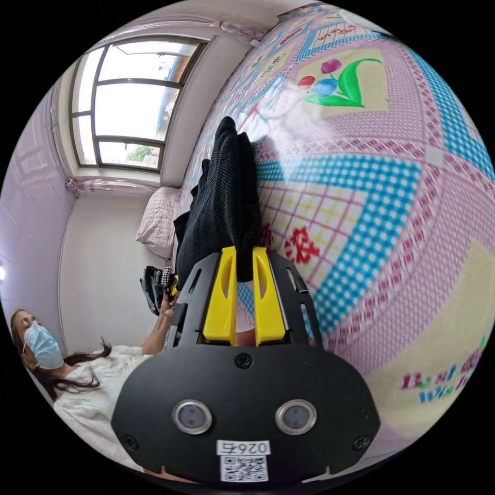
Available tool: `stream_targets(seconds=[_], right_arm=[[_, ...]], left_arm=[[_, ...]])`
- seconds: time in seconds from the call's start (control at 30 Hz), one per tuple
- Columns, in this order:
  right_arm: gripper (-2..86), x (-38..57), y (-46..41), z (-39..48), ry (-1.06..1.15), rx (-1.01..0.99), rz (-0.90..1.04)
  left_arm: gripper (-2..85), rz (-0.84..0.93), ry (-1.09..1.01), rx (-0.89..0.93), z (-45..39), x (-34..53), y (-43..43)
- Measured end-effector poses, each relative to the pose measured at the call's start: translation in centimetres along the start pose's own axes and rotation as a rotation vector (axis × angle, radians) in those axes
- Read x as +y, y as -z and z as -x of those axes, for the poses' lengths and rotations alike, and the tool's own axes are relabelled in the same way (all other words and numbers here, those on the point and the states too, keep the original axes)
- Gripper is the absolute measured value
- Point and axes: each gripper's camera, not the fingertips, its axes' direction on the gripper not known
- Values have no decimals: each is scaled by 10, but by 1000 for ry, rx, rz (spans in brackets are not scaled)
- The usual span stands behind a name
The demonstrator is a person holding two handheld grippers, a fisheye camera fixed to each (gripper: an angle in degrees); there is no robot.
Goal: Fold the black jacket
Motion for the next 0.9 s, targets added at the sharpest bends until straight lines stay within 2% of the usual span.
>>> stream_targets(seconds=[0.17, 0.3, 0.43, 0.57, 0.67, 0.73, 0.8, 0.9], right_arm=[[9, 88, 80, -10, -67, 23, 44], [19, 146, 132, -31, -139, -11, 60], [61, 163, 199, -24, -86, -3, -10], [124, 123, 251, -3, 77, -41, -95], [169, 73, 246, -1, 157, -15, 9], [183, 46, 233, -3, 194, -15, 93], [188, 26, 223, -4, 234, -64, 159], [186, 3, 216, -9, 272, -165, 212]], left_arm=[[61, 87, 45, 10, -6, 76, 16], [75, 134, 58, -52, -18, 127, 34], [115, 65, -4, -172, -28, 108, 76], [167, -33, -83, -205, -33, 59, 107], [163, 132, -133, -194, -28, 13, 84], [152, 380, -102, -122, -14, -19, 41], [131, 526, -98, -11, -8, -35, 10], [102, 580, -147, 37, -14, -45, -24]])
